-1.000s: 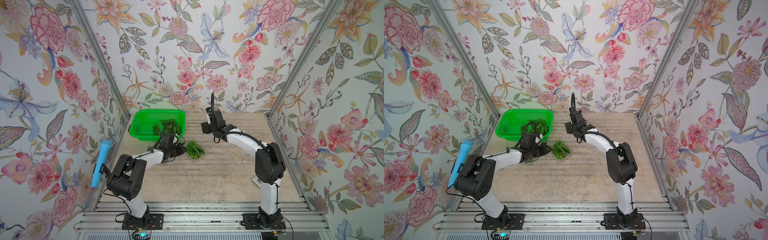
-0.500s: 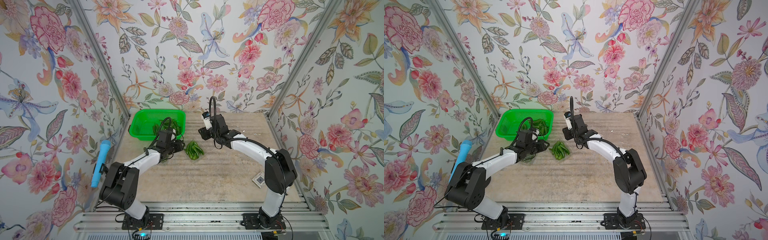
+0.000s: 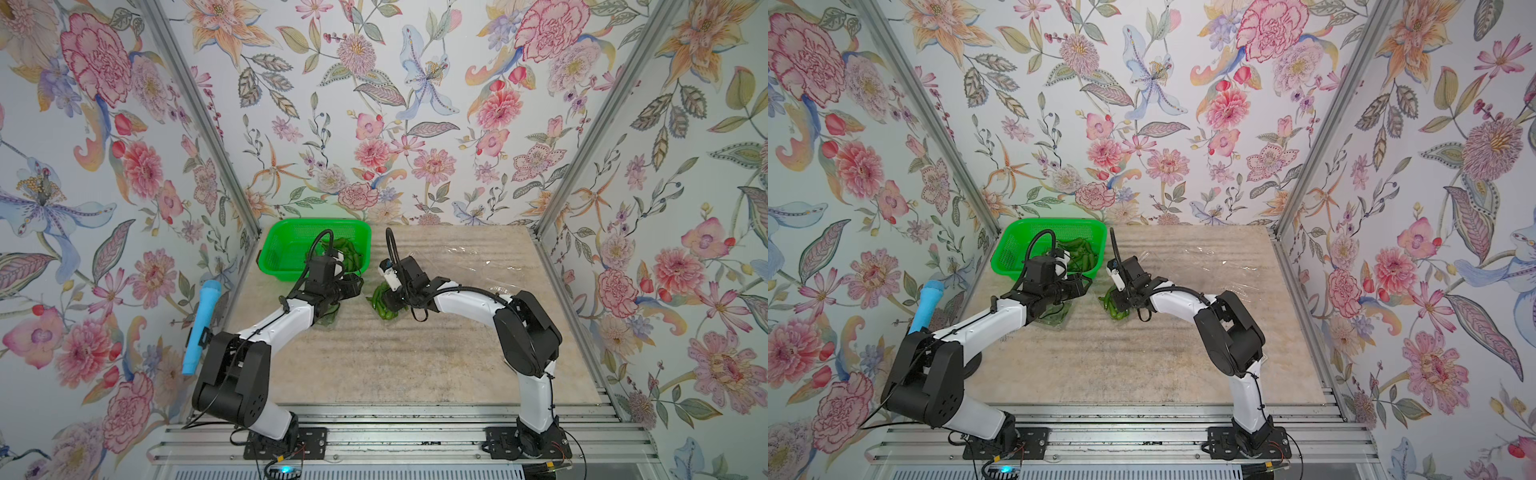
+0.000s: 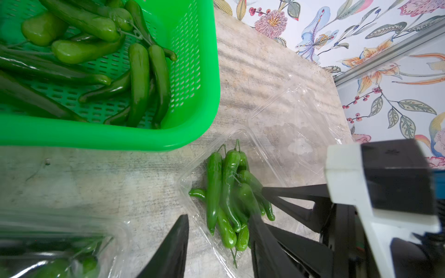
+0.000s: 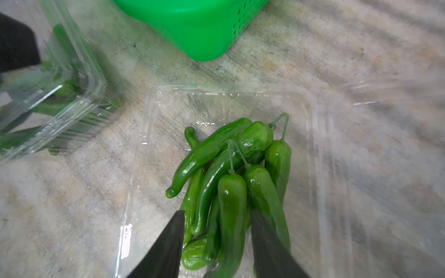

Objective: Take small green peppers out of containers
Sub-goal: Pick up the green pepper from the packing box, then place the green pepper in the basket.

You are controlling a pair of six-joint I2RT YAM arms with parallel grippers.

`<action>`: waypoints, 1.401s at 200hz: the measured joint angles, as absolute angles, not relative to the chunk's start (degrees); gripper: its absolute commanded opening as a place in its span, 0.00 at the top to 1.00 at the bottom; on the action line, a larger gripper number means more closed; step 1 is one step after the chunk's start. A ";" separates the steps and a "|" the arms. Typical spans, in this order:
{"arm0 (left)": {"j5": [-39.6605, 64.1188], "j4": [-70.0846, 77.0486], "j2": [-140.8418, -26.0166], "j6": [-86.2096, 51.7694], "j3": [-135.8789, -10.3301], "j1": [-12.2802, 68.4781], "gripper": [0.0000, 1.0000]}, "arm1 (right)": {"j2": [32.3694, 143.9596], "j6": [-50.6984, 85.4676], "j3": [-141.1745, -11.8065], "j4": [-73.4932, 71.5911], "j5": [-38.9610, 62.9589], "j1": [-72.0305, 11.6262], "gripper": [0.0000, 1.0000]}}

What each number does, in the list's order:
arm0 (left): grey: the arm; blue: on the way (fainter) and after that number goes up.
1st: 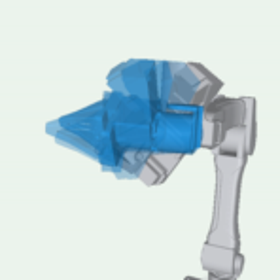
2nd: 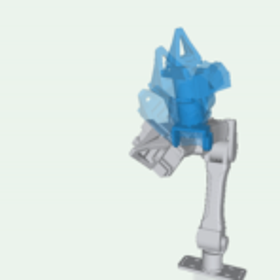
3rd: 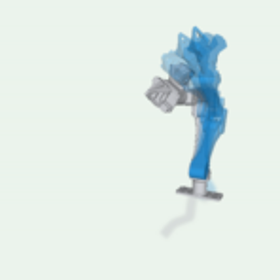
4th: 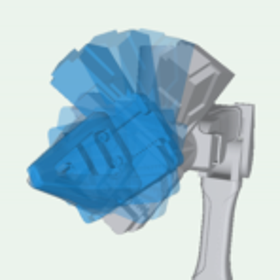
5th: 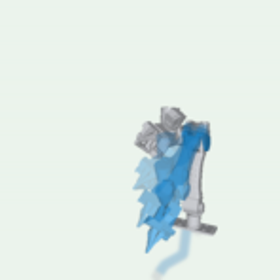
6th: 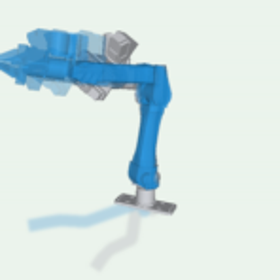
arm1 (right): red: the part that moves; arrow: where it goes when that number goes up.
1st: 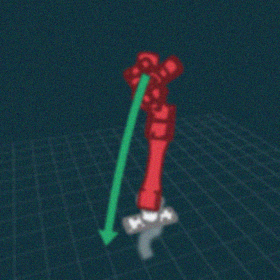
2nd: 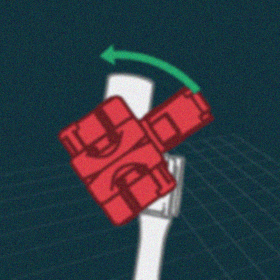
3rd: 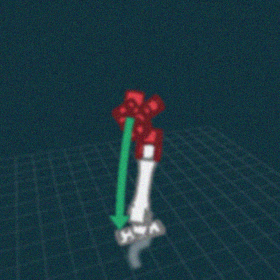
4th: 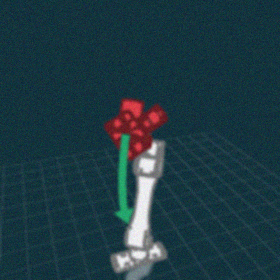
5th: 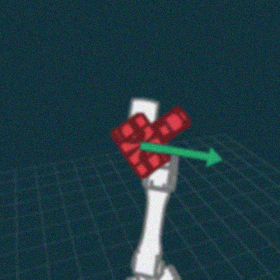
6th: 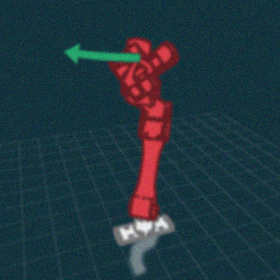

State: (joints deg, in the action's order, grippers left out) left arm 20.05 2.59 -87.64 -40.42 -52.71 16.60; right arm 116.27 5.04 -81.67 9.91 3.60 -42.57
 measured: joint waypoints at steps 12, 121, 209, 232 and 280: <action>20.05 2.59 -87.59 -40.23 -52.71 16.25 0.55 | 116.95 5.21 -81.69 9.93 3.46 -42.57 0.53; 20.10 2.59 -86.21 -39.77 -52.64 14.41 0.55 | 119.81 5.39 -83.59 11.18 0.56 -42.63 0.91; 20.10 2.57 -83.35 -38.74 -52.71 9.93 0.55 | 113.69 3.73 -89.25 13.04 0.05 -44.53 0.95; 20.14 2.55 -83.02 -38.72 -53.49 8.49 0.55 | 114.56 2.24 -96.55 13.26 1.78 -44.53 0.94; 20.58 2.50 -82.39 -38.13 -54.81 7.11 0.55 | 129.38 1.10 -122.56 12.16 9.10 -42.78 0.92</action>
